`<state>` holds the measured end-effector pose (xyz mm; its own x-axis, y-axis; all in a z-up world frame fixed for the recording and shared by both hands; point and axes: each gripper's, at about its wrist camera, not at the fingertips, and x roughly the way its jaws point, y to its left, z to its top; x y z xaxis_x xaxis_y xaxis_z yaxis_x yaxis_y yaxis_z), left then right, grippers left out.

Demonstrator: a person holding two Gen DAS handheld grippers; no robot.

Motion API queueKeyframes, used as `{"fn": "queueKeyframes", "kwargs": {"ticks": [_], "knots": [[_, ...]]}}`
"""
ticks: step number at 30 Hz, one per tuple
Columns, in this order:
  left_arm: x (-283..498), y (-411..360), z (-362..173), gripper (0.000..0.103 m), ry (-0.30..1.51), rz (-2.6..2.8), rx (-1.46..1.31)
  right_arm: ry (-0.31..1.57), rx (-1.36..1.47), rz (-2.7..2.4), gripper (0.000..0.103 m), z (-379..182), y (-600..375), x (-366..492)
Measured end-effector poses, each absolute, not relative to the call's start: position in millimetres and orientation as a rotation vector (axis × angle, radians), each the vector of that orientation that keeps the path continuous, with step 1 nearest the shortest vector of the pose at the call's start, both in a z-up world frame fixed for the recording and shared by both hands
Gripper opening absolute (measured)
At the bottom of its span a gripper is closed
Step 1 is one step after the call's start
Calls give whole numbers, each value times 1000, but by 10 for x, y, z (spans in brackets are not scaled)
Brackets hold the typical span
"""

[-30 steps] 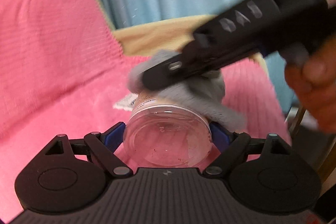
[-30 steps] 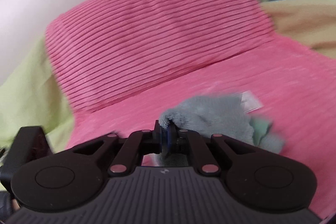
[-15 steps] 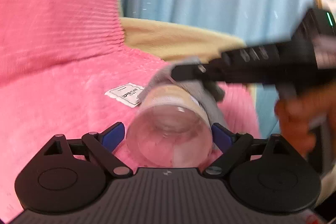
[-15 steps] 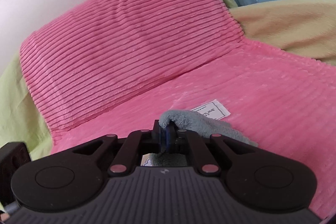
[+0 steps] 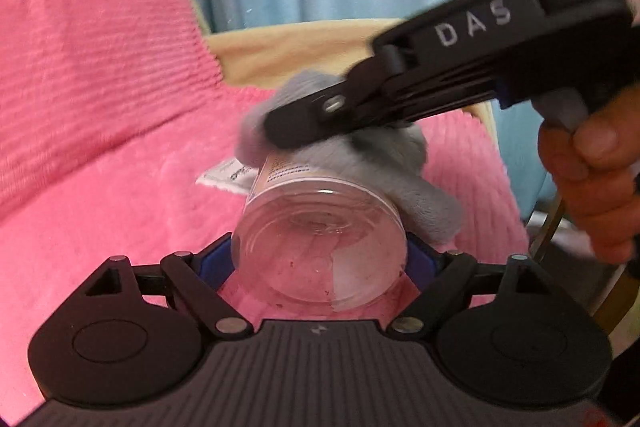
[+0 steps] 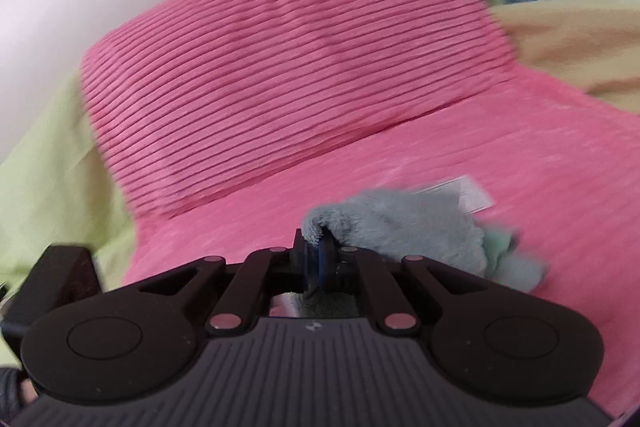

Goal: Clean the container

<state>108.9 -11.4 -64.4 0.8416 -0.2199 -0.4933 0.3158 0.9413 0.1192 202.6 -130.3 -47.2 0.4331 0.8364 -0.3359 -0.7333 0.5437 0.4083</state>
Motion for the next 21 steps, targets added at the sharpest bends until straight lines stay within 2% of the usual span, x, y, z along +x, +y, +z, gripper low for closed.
{"fn": "queueKeyframes", "kwargs": {"ticks": [4,10,16,21], "knots": [[1058,-229,-666,85,480,-284,293,540,158,1014,2,-466,-1227,1979],[1062,-231,-658,85,478,-290,281,503,249,800,2,-481,-1441,2142],[1145,128,-598,87,525,-348,-77,500,248,782,2,-479,-1453,2128],[1168,197,-621,86,538,-359,-163,506,259,771,2,-475,-1457,2129]]}}
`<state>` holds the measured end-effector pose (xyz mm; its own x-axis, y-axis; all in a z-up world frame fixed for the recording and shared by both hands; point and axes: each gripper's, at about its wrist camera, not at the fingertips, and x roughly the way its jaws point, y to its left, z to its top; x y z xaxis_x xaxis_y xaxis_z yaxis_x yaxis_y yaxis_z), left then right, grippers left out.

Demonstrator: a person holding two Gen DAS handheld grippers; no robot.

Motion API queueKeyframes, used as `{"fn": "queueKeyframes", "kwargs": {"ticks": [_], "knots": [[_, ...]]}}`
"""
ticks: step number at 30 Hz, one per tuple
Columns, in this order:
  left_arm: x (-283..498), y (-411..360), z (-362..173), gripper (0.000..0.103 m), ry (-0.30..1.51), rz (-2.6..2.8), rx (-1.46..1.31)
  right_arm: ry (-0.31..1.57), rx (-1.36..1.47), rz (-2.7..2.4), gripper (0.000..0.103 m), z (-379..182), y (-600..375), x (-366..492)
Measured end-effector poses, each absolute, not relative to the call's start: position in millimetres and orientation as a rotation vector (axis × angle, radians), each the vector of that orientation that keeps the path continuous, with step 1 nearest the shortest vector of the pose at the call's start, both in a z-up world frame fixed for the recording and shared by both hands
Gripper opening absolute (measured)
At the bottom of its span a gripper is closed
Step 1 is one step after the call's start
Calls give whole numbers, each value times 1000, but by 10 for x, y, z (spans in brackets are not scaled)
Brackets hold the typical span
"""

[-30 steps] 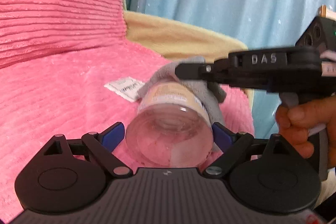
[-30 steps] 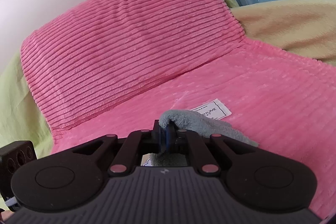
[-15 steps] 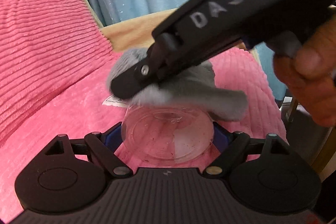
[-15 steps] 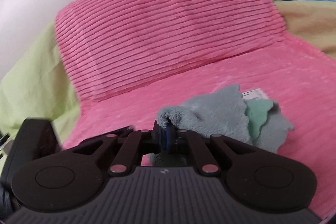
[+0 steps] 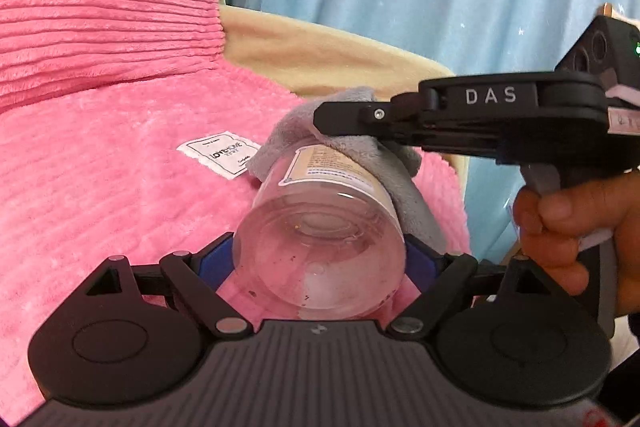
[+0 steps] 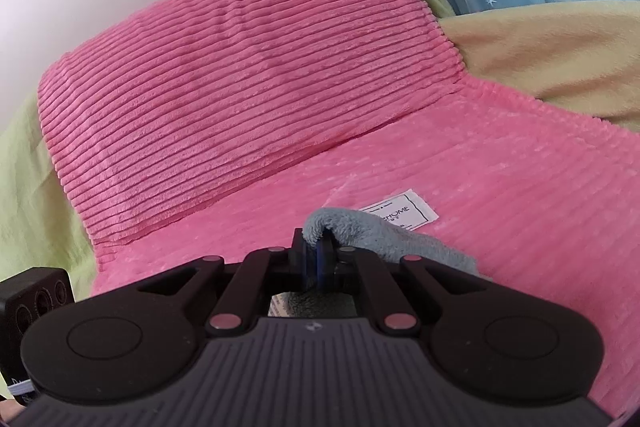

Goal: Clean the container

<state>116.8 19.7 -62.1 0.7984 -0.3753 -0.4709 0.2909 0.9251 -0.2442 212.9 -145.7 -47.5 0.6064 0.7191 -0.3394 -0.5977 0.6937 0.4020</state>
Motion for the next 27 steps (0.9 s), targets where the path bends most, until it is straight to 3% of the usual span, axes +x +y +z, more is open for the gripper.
{"fn": "queueKeyframes", "kwargs": {"ticks": [8,14,18,27], "knots": [[1048,-144,-629,86,477,-289,201,543,218,953,3,-466,-1311,2002],[1010,-247,-646,86,461,-289,281,533,242,871,2,-469,-1389,2081],[1006,-231,-628,86,461,-297,261,518,300,773,2,-493,-1543,2164],[1129,189,-598,88,525,-356,-122,507,273,760,2,-477,-1532,2138]]}}
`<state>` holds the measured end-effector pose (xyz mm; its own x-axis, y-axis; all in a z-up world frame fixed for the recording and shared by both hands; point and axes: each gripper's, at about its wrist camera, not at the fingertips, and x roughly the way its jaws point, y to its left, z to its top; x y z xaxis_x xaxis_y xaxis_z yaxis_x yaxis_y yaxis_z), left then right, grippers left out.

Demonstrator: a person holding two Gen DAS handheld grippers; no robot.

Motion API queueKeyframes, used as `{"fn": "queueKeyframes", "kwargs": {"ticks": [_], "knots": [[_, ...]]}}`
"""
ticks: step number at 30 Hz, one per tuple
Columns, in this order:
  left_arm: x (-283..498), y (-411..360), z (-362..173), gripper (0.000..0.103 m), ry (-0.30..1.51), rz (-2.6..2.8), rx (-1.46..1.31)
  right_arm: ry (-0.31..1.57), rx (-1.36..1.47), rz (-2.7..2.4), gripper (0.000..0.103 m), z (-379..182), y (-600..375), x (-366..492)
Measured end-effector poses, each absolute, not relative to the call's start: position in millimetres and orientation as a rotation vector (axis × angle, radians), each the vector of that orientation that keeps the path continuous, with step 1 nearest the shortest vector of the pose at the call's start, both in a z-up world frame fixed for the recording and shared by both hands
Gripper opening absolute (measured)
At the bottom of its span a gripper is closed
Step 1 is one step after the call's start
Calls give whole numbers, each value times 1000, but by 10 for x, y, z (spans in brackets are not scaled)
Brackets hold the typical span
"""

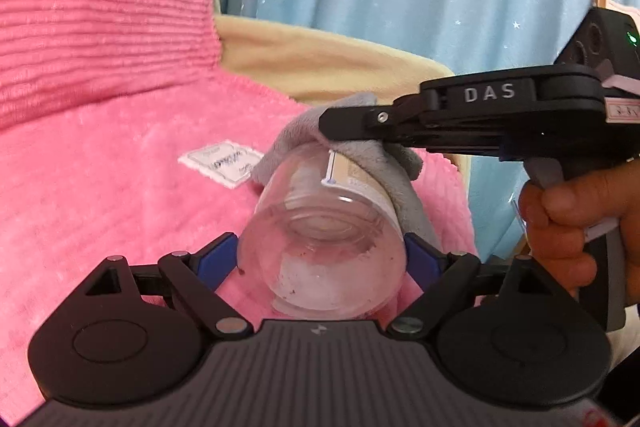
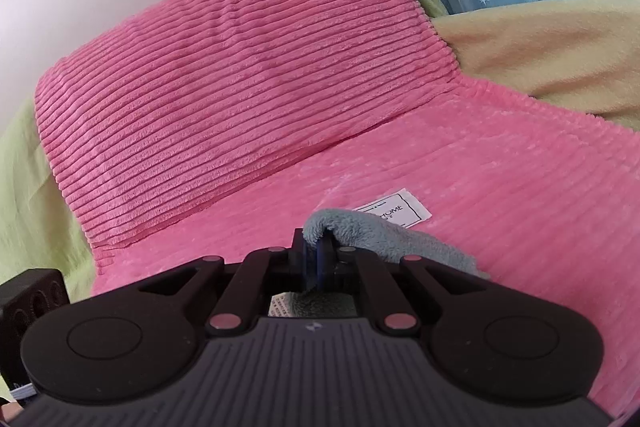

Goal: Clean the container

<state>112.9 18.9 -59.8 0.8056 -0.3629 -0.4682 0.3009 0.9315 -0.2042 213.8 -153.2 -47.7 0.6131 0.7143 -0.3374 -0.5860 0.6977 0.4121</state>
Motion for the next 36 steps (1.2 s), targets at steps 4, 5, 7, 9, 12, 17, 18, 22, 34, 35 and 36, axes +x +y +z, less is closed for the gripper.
{"fn": "queueKeyframes", "kwargs": {"ticks": [4,5,7,9,12,17,18,22,34,35,36], "knots": [[1080,65,-582,86,496,-343,-3,510,270,768,3,-467,-1545,2110],[1064,27,-581,86,487,-338,31,513,268,784,3,-463,-1536,2108],[1030,-35,-586,86,471,-324,94,524,257,846,3,-459,-1470,2085],[1018,-96,-593,86,460,-305,151,539,245,915,3,-463,-1396,2041],[979,-132,-605,86,451,-303,199,548,205,971,3,-461,-1303,1985],[989,-184,-618,85,444,-305,236,513,203,860,2,-453,-1366,2041],[995,-190,-623,85,444,-305,238,503,216,813,2,-451,-1409,2073],[1007,-183,-625,85,445,-306,227,513,295,773,2,-490,-1519,2156],[1136,96,-588,85,506,-348,-43,491,241,753,2,-451,-1477,2083],[1135,92,-586,85,504,-348,-35,490,238,752,2,-448,-1484,2070],[1127,79,-584,85,499,-345,-19,491,233,757,2,-445,-1493,2058]]}}
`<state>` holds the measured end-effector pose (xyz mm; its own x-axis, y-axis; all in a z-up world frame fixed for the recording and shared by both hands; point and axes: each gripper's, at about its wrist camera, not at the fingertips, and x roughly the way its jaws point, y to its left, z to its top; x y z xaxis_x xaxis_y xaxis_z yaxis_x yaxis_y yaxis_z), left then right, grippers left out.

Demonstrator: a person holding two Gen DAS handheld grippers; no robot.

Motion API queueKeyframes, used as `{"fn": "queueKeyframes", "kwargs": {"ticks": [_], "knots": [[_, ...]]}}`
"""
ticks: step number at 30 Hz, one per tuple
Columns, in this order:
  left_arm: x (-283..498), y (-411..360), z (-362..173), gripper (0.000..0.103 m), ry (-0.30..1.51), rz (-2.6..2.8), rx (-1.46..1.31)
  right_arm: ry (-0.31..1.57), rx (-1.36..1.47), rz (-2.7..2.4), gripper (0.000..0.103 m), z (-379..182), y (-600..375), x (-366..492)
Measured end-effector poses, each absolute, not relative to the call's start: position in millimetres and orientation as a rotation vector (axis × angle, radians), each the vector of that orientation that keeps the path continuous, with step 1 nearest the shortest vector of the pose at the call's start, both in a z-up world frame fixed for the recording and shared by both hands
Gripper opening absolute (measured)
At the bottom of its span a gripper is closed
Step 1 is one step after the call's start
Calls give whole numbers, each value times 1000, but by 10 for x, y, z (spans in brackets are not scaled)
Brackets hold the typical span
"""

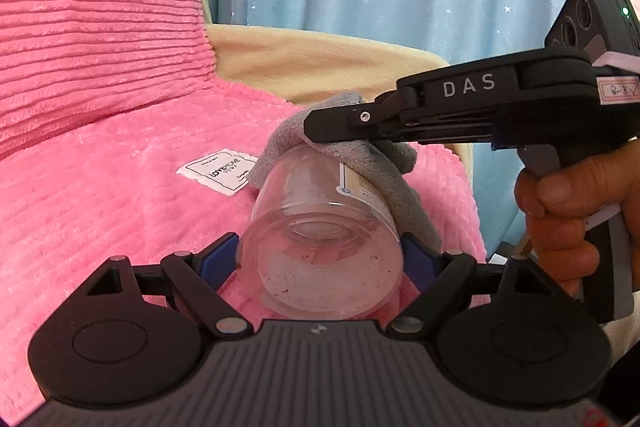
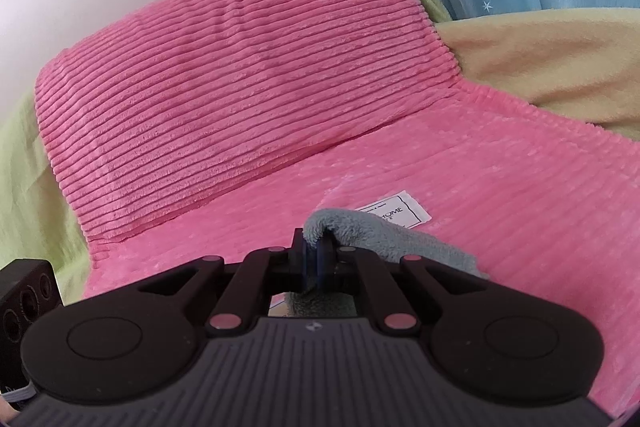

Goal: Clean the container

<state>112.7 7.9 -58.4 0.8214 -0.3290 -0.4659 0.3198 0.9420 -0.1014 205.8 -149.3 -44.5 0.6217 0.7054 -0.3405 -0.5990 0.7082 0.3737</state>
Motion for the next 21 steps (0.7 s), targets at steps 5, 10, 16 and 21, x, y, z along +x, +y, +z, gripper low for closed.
{"fn": "queueKeyframes", "kwargs": {"ticks": [5,10,16,21], "knots": [[993,-219,-626,85,434,-267,311,525,241,888,3,-432,-1409,2015],[932,-449,-711,85,398,-238,527,539,211,973,2,-440,-1347,1955],[1002,-308,-656,85,417,-248,373,490,238,770,2,-456,-1476,2095],[1117,152,-542,85,444,-299,-85,495,270,753,2,-493,-1520,2118]]}}
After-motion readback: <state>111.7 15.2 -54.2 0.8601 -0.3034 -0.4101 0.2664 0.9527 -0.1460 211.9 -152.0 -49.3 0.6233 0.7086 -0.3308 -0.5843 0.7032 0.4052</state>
